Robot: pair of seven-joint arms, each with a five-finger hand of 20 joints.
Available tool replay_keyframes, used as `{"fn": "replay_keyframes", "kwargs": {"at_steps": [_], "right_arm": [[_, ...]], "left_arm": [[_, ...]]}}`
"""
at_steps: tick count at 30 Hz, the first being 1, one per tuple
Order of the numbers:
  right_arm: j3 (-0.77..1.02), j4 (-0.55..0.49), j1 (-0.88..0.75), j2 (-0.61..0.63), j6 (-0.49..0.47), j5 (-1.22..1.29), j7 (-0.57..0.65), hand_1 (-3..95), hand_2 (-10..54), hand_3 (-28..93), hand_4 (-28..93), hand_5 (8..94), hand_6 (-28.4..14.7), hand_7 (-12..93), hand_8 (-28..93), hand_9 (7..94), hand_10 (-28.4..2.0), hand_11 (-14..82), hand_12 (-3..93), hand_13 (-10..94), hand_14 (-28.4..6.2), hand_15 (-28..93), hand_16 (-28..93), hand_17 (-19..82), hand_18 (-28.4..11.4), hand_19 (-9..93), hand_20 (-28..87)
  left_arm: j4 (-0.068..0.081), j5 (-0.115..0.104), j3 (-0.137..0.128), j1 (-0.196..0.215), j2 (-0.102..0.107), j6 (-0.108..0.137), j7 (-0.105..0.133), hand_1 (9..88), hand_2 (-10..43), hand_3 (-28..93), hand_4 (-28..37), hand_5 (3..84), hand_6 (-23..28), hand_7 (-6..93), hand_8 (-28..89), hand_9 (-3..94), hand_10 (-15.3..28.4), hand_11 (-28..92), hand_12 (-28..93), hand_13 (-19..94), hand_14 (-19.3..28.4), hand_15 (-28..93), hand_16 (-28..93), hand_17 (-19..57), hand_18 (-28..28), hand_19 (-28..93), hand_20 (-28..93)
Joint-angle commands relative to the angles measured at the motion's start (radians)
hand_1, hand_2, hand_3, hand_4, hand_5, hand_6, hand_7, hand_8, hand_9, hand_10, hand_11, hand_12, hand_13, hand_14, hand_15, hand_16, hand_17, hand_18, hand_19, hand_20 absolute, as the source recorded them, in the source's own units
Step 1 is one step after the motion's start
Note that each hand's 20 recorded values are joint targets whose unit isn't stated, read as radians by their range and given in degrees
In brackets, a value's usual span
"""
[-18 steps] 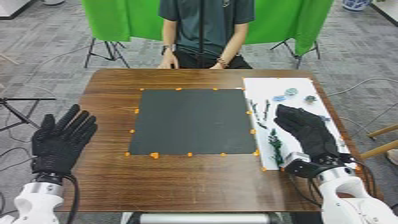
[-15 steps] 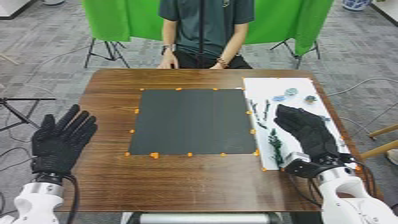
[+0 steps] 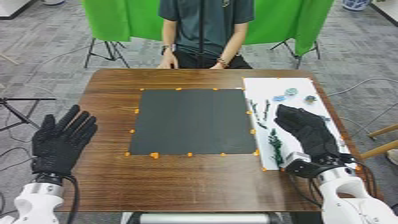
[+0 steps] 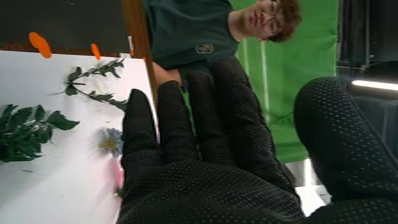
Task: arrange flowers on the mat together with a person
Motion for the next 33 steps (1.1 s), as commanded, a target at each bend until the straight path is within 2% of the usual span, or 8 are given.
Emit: {"fn": "replay_keyframes", "kwargs": {"at_steps": [1, 18, 21, 33], "right_arm": [[0.001, -0.008, -0.01, -0.005, 0.001, -0.006, -0.004, 25.7, 15.3, 75, -25, 54.8, -7.7, 13, -13, 44.4, -13.3, 6.2, 6.7, 33, -10.6, 12, 0, 18, -10.8, 14, 12], [0.001, -0.006, -0.009, -0.011, -0.003, -0.008, -0.003, 25.7, 15.3, 75, -25, 54.7, -7.5, 14, -13, 44.4, -13.5, 6.1, 6.8, 33, -10.8, 12, 0, 18, -10.8, 15, 12], [0.006, -0.01, -0.018, -0.015, -0.002, -0.008, 0.002, 25.7, 15.3, 75, -25, 54.7, -7.5, 14, -13, 44.4, -13.6, 6.2, 6.8, 33, -10.9, 12, 0, 18, -10.8, 15, 12], [0.007, -0.009, -0.02, -0.023, -0.011, -0.017, 0.014, 25.6, 15.3, 75, -25, 54.5, -7.3, 14, -13, 44.3, -13.9, 6.1, 7.0, 33, -11.9, 12, 2, 17, -11.5, 15, 12]], "left_arm": [[0.001, -0.004, -0.001, 0.015, -0.006, -0.003, -0.001, 24.5, 10.2, 68, -28.3, 40.7, 6.7, 6.1, -9, 36.7, 12.7, 12, 4, 26, 12.8, 20, -8, -3.4, 10.8, 27, 6], [0.001, -0.003, -0.004, 0.019, -0.01, -0.005, -0.007, 24.9, 10.2, 68, -28.3, 40.9, 6.8, 6.1, -9, 37.0, 12.7, 12, 4, 27, 12.9, 20, -8, -3.3, 10.7, 27, 7], [0.008, 0.003, 0.0, 0.014, -0.011, -0.014, -0.021, 25.1, 10.3, 68, -28.3, 40.9, 6.7, 6.2, -9, 37.0, 12.7, 12, 4, 27, 12.9, 20, -8, -3.3, 10.7, 27, 7], [0.01, 0.002, 0.003, 0.019, -0.014, -0.003, -0.027, 25.4, 10.4, 68, -28.3, 40.9, 6.7, 6.3, -9, 37.2, 12.7, 12, 4, 27, 13.0, 20, -8, -3.3, 10.7, 27, 7]]}}
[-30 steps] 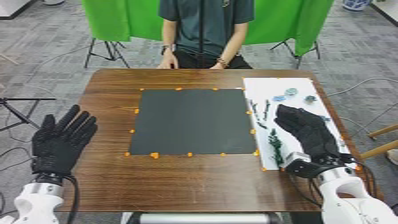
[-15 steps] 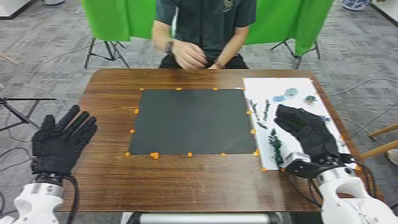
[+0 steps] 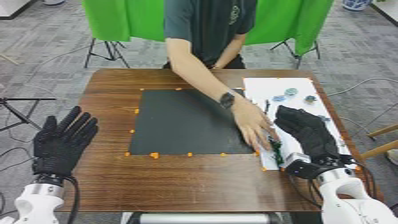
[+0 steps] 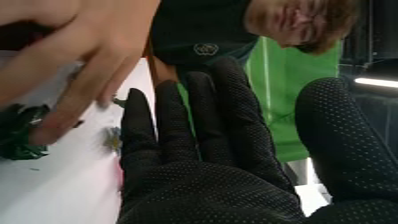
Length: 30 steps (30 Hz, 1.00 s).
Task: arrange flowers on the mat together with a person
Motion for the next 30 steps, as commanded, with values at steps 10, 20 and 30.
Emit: {"fn": "replay_keyframes", "kwargs": {"at_steps": [10, 20, 30], "right_arm": [[-0.002, -0.007, -0.014, -0.01, -0.005, -0.009, 0.005, 25.6, 15.3, 74, -25, 54.2, -7.3, 14, -13, 43.7, -13.9, 5.8, 7.0, 33, -11.9, 12, 2, 17, -11.7, 15, 12], [0.003, -0.007, -0.012, -0.021, -0.02, -0.014, 0.011, 25.5, 15.3, 74, -25, 54.2, -7.2, 14, -13, 43.7, -13.7, 5.9, 7.0, 33, -11.7, 11, 3, 17, -11.9, 16, 12], [0.009, -0.011, -0.016, -0.02, -0.018, -0.016, 0.01, 25.6, 15.3, 74, -25, 54.3, -7.3, 14, -13, 43.9, -13.9, 5.9, 7.0, 33, -11.8, 11, 3, 17, -11.3, 15, 11]], "left_arm": [[0.004, -0.002, 0.006, 0.016, -0.01, 0.021, -0.009, 25.5, 10.5, 68, -28.3, 40.9, 6.8, 6.3, -9, 37.2, 12.8, 12, 4, 26, 12.7, 20, -8, -3.4, 10.6, 27, 7], [0.004, -0.022, -0.002, 0.027, -0.016, 0.023, -0.002, 25.6, 10.6, 68, -28.3, 41.1, 6.8, 6.7, -9, 37.2, 12.9, 12, 5, 25, 12.5, 20, -8, -3.6, 10.5, 27, 7], [0.003, -0.018, 0.0, 0.029, -0.017, 0.021, -0.003, 25.6, 10.6, 68, -28.3, 41.0, 6.8, 6.6, -9, 37.2, 12.8, 12, 5, 25, 12.7, 21, -8, -3.7, 10.6, 27, 7]]}}
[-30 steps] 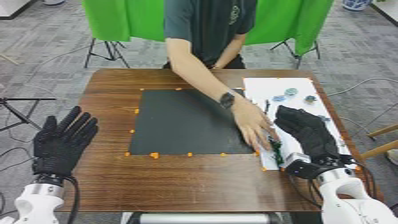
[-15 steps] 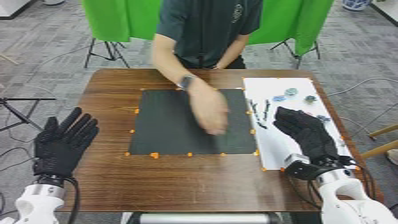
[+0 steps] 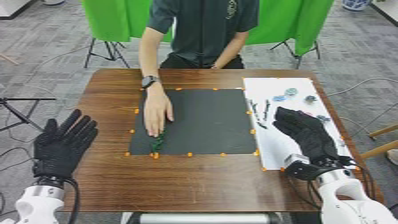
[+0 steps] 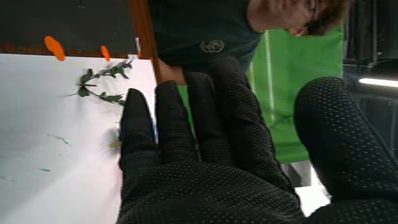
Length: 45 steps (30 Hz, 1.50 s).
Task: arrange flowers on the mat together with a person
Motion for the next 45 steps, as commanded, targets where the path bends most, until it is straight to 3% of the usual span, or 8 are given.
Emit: {"fn": "replay_keyframes", "kwargs": {"at_steps": [1, 20, 26, 29, 32, 36, 40, 45], "right_arm": [[0.005, -0.012, -0.01, -0.007, -0.003, -0.013, 0.002, 25.6, 15.3, 74, -25, 54.2, -7.3, 14, -13, 43.8, -14.0, 5.9, 7.0, 33, -11.8, 11, 3, 17, -11.2, 15, 11], [0.115, -0.02, -0.076, 0.09, 0.074, -0.492, -0.015, 27.0, 9.3, 76, -24, 52.6, -6.9, 14, -13, 41.7, -13.1, 6.1, 7.1, 29, -11.2, 10, 2, 16, -11.1, 15, 11], [0.16, -0.042, -0.118, 0.136, 0.134, -0.8, 0.11, 29.3, 4.8, 76, -24, 51.4, -6.6, 15, -14, 39.9, -13.1, 6.1, 7.1, 26, -12.1, 9, 3, 15, -11.2, 16, 11], [0.227, -0.064, -0.163, 0.134, 0.058, -0.961, 0.16, 32.2, 0.7, 76, -24, 49.9, -6.3, 16, -14, 39.1, -15.0, 5.7, 8.0, 30, -14.1, 11, 8, 15, -14.2, 22, 13], [0.239, -0.073, -0.202, 0.164, 0.097, -1.108, 0.251, 33.7, -1.9, 76, -25, 48.4, -6.0, 16, -14, 39.5, -15.7, 5.9, 10.2, 37, -13.3, 13, 19, 16, -15.3, 29, 16], [0.197, -0.087, -0.22, 0.244, 0.123, -1.263, 0.49, 33.9, -3.6, 76, -25, 48.6, -6.0, 17, -14, 41.2, -16.0, 8.7, 13.5, 39, -12.3, 26, 22, 16, -15.7, 38, 17], [0.184, -0.07, -0.239, 0.27, 0.107, -1.441, 0.624, 30.0, -4.3, 73, -25, 48.7, -6.6, 17, -14, 39.5, -18.3, 16.6, 17.4, 34, -15.0, 52, 16, 15, -16.9, 50, 16], [0.16, -0.039, -0.225, 0.277, 0.103, -1.496, 0.707, 26.6, -9.0, 69, -26, 53.0, -7.8, 16, -14, 39.3, -20.1, 52.9, 30.8, 37, -19.0, 83, 24, 17, -18.8, 65, 20]], "left_arm": [[0.0, -0.004, -0.002, 0.021, -0.011, 0.008, 0.0, 25.6, 10.6, 68, -28.3, 41.0, 6.8, 6.5, -9, 37.2, 12.8, 12, 5, 25, 12.7, 21, -8, -3.7, 10.6, 27, 7], [0.001, -0.001, -0.009, 0.024, -0.017, 0.004, -0.003, 25.2, 10.3, 69, -28.3, 40.9, 6.8, 6.5, -9, 37.2, 12.8, 12, 5, 26, 12.6, 20, -8, -3.6, 10.6, 27, 6], [0.001, -0.003, -0.01, 0.025, -0.015, 0.004, -0.001, 25.2, 10.3, 69, -28.3, 40.9, 6.8, 6.5, -9, 37.1, 12.8, 12, 5, 26, 12.8, 20, -8, -3.7, 10.6, 27, 6], [0.0, -0.002, -0.012, 0.026, -0.014, 0.002, 0.004, 25.1, 10.3, 69, -28.3, 40.9, 6.8, 6.5, -9, 37.0, 12.8, 12, 5, 25, 13.8, 21, -8, -3.8, 10.6, 27, 6], [-0.001, -0.002, -0.016, 0.029, -0.014, 0.004, 0.01, 25.1, 10.3, 69, -28.3, 40.8, 6.8, 6.5, -9, 37.0, 12.8, 12, 5, 25, 14.4, 22, -7, -3.8, 10.7, 27, 6], [-0.008, -0.006, -0.017, 0.041, -0.016, 0.012, 0.014, 25.2, 10.3, 69, -28.3, 40.9, 6.7, 6.5, -9, 37.0, 12.7, 12, 5, 25, 14.8, 22, -7, -3.7, 10.6, 27, 6], [-0.006, 0.0, -0.013, 0.035, -0.01, 0.003, 0.02, 24.8, 10.5, 70, -28.3, 40.8, 6.7, 6.6, -9, 37.0, 12.7, 13, 5, 25, 15.2, 23, -7, -4.0, 10.9, 28, 7], [-0.006, -0.01, -0.015, 0.037, -0.013, 0.006, 0.021, 24.9, 10.7, 70, -28.3, 40.8, 6.7, 6.8, -9, 36.8, 12.8, 13, 5, 25, 15.4, 23, -7, -4.2, 11.2, 28, 7]]}}
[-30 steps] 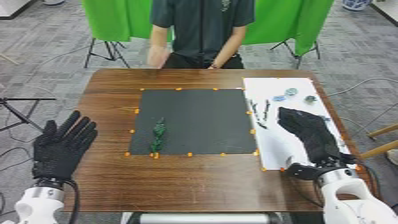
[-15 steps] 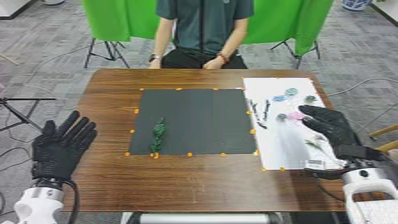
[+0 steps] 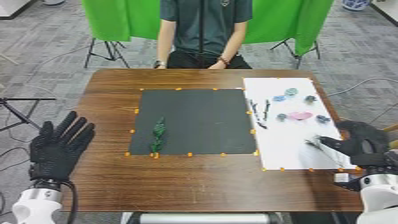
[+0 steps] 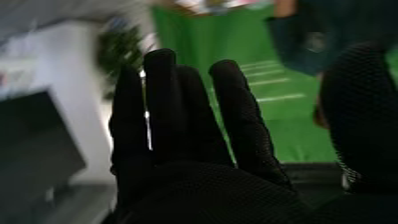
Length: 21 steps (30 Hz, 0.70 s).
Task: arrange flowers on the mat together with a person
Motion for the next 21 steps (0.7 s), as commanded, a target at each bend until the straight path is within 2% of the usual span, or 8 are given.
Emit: {"fn": "replay_keyframes", "kwargs": {"at_steps": [1, 6, 8, 10, 12, 14, 19, 21], "right_arm": [[-0.001, 0.044, 0.004, -0.001, -0.025, -0.108, 0.084, 26.6, -9.4, 67, -27, 55.3, -7.4, 18, -14, 40.3, -20.1, 59.0, 35.0, 39, -19.3, 86, 28, 18, -19.7, 69, 22], [0.004, 0.056, 0.018, -0.027, -0.125, -0.061, 0.094, 31.5, -9.5, 59, -28, 64.0, -4.9, 26, -14, 47.5, -19.1, 68.6, 45.5, 46, -19.5, 92, 36, 22, -21.3, 76, 29], [-0.011, 0.068, 0.022, -0.02, -0.124, -0.072, 0.115, 32.3, -9.5, 58, -28, 65.6, -4.4, 27, -14, 48.5, -18.9, 69.0, 46.5, 47, -19.4, 92, 37, 22, -21.5, 76, 30], [-0.032, 0.09, 0.029, -0.019, -0.076, -0.083, 0.126, 34.0, -9.5, 58, -28, 67.8, -3.3, 28, -15, 51.0, -18.5, 69.2, 47.5, 49, -19.1, 92, 38, 23, -21.7, 77, 32], [-0.027, 0.086, 0.033, -0.027, -0.119, -0.055, 0.132, 34.5, -9.5, 60, -28, 68.9, -2.7, 29, -15, 52.4, -18.0, 69.1, 47.5, 50, -19.1, 92, 38, 24, -21.9, 77, 32], [-0.033, 0.09, 0.04, -0.028, -0.143, -0.038, 0.142, 35.0, -9.5, 59, -28, 69.2, -2.7, 29, -15, 52.5, -18.0, 69.0, 47.6, 50, -19.1, 92, 39, 25, -22.0, 77, 33], [-0.036, 0.105, 0.034, -0.035, -0.172, -0.035, 0.123, 35.4, -9.5, 63, -28, 69.2, -2.6, 28, -15, 52.6, -17.9, 68.8, 47.5, 50, -19.0, 92, 39, 25, -21.8, 76, 33], [-0.049, 0.115, 0.039, -0.032, -0.181, -0.058, 0.123, 36.3, -9.5, 65, -28, 69.2, -2.6, 28, -15, 52.6, -17.8, 68.8, 47.4, 50, -19.0, 92, 39, 25, -21.8, 76, 34]], "left_arm": [[-0.004, -0.005, -0.003, 0.019, -0.009, 0.006, 0.0, 25.0, 10.7, 70, -28.3, 40.8, 6.7, 6.8, -9, 36.7, 13.0, 13, 5, 25, 15.4, 24, -7, -4.3, 11.3, 28, 7], [-0.003, -0.011, 0.002, 0.017, -0.009, 0.003, 0.001, 24.8, 10.7, 70, -28.3, 40.8, 6.7, 6.9, -9, 36.7, 13.0, 13, 5, 25, 15.4, 24, -7, -4.2, 11.3, 28, 7], [-0.004, -0.01, 0.002, 0.021, -0.007, 0.004, 0.002, 24.7, 10.7, 70, -28.3, 40.8, 6.7, 6.9, -9, 36.7, 13.0, 13, 5, 25, 15.4, 24, -7, -4.2, 11.3, 28, 7], [-0.005, -0.011, 0.002, 0.021, -0.006, 0.007, 0.004, 24.7, 10.7, 70, -28.3, 40.8, 6.7, 6.8, -9, 36.8, 13.0, 13, 5, 25, 15.5, 24, -7, -4.2, 11.3, 28, 7], [-0.007, -0.013, 0.004, 0.023, -0.005, 0.008, 0.009, 24.9, 10.8, 69, -28.3, 40.9, 6.7, 6.8, -9, 36.8, 13.0, 13, 5, 26, 15.5, 24, -7, -4.2, 11.4, 28, 7], [-0.005, -0.012, 0.003, 0.02, -0.005, 0.009, 0.004, 24.9, 10.9, 69, -28.3, 40.9, 6.7, 6.8, -9, 36.8, 13.0, 13, 5, 26, 15.6, 24, -7, -4.2, 11.4, 28, 7], [-0.003, -0.009, 0.008, 0.013, -0.004, 0.008, -0.001, 24.5, 10.9, 68, -28.3, 40.9, 6.7, 6.7, -9, 36.9, 13.0, 13, 5, 26, 15.6, 24, -7, -4.2, 11.5, 28, 7], [-0.007, -0.008, 0.008, 0.016, -0.003, 0.01, -0.005, 24.5, 10.7, 69, -28.3, 40.9, 6.7, 6.7, -9, 36.9, 13.0, 13, 5, 26, 15.6, 24, -7, -4.3, 11.5, 28, 7]]}}
